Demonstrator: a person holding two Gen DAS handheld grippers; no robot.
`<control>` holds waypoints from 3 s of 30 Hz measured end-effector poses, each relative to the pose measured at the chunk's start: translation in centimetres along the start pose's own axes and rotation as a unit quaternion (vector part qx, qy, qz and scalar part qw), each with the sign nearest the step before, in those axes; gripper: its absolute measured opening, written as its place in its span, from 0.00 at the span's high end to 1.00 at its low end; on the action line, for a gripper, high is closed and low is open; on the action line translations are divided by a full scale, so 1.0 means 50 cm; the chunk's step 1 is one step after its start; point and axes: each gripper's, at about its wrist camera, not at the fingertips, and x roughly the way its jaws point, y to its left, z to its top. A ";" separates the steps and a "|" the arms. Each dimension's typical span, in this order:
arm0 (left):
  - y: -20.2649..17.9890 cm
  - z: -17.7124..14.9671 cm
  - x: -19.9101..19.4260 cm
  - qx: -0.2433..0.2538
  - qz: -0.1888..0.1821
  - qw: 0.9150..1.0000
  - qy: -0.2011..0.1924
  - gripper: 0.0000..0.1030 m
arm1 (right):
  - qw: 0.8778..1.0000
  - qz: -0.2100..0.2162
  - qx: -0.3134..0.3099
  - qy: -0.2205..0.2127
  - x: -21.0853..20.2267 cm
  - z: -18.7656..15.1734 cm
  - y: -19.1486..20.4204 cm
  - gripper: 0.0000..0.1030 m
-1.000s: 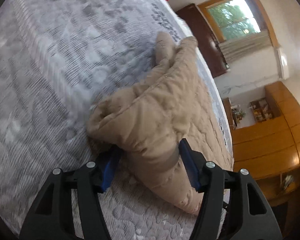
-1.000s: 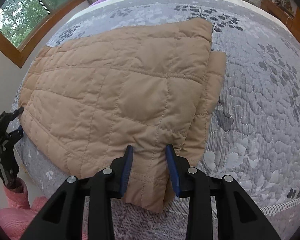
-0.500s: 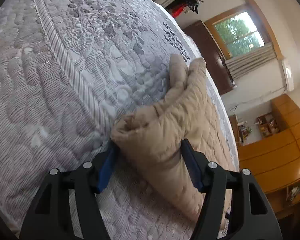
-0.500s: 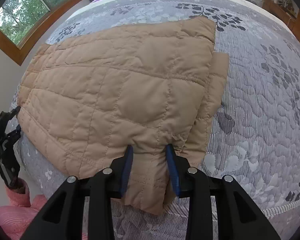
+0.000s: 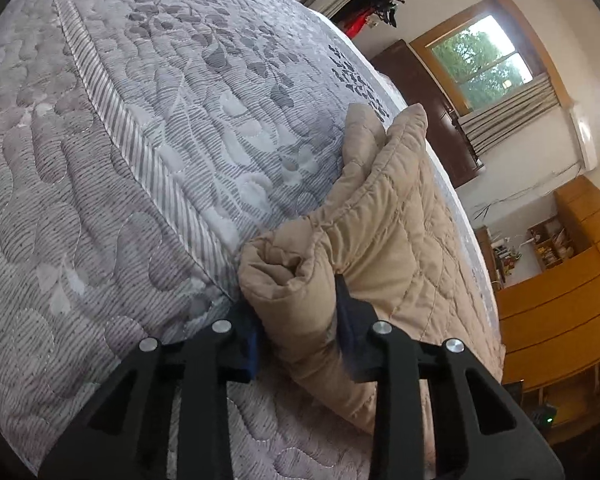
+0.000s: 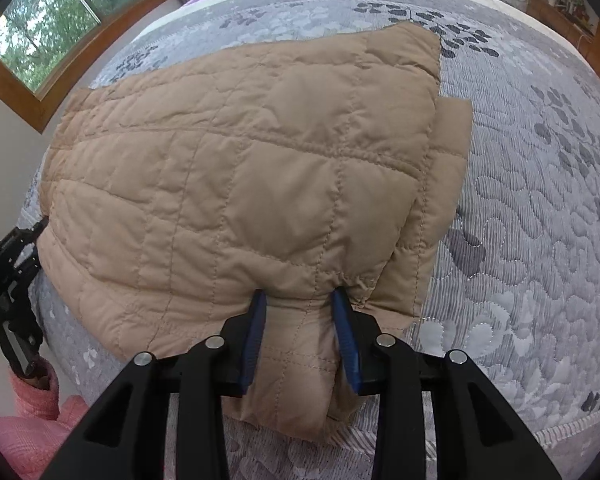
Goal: Fold large clothes
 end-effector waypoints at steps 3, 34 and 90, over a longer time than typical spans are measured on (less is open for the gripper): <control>0.009 0.003 -0.013 -0.015 -0.018 1.000 0.000 0.81 | 1.000 0.000 -0.003 -0.007 -0.002 -0.003 -0.001 0.66; -0.482 -0.241 -0.005 0.448 -0.194 0.871 0.060 0.90 | 0.999 0.003 0.036 0.006 -0.056 -0.012 -0.026 0.67; -0.409 -0.063 0.141 0.435 0.086 0.889 0.115 0.65 | 0.997 0.018 0.010 0.080 -0.011 0.201 0.136 0.31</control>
